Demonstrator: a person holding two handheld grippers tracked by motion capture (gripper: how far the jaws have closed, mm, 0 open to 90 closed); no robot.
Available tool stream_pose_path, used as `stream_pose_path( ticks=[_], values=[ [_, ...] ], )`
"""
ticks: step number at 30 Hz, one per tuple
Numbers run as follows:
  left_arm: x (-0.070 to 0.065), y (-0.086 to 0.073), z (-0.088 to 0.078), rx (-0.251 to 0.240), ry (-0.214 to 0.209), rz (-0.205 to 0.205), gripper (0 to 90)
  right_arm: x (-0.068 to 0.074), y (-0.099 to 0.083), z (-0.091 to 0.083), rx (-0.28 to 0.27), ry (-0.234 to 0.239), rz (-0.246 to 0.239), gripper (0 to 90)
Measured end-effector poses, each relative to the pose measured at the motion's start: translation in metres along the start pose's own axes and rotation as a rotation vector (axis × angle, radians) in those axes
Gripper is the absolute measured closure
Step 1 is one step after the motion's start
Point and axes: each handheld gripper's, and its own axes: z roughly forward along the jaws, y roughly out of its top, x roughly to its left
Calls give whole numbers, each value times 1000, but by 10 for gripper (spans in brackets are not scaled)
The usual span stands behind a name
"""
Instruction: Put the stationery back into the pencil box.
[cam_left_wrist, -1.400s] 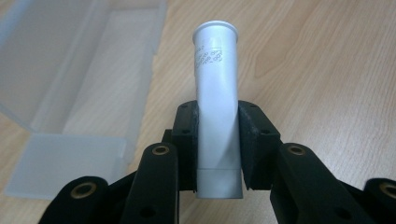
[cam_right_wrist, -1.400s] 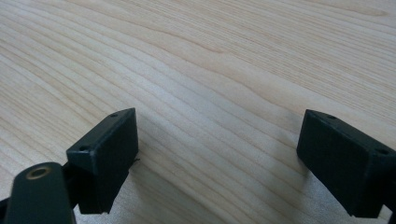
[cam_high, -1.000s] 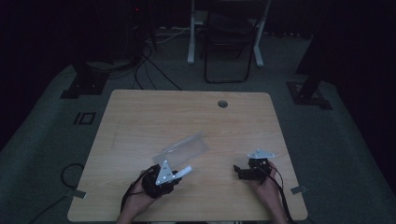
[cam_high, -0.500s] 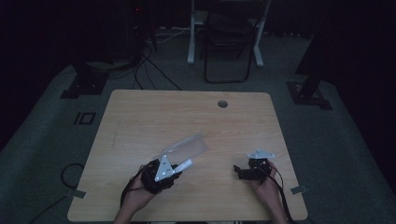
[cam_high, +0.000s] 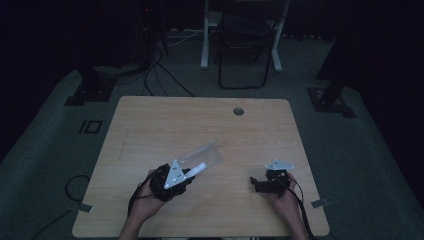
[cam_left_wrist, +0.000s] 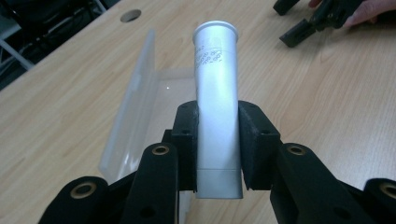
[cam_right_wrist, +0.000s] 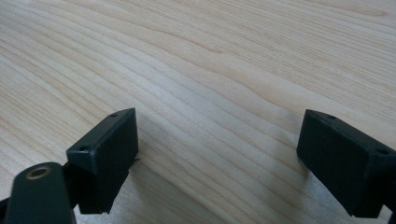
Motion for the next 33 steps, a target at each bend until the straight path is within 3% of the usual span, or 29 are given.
stream_pose_path(
  ticks=[22, 33],
  values=[
    [8, 23, -2, -37, 20, 34, 708, 0, 0, 0, 0, 0, 0, 125],
    [19, 34, 8, -49, 24, 34, 708, 0, 0, 0, 0, 0, 0, 125]
  ],
)
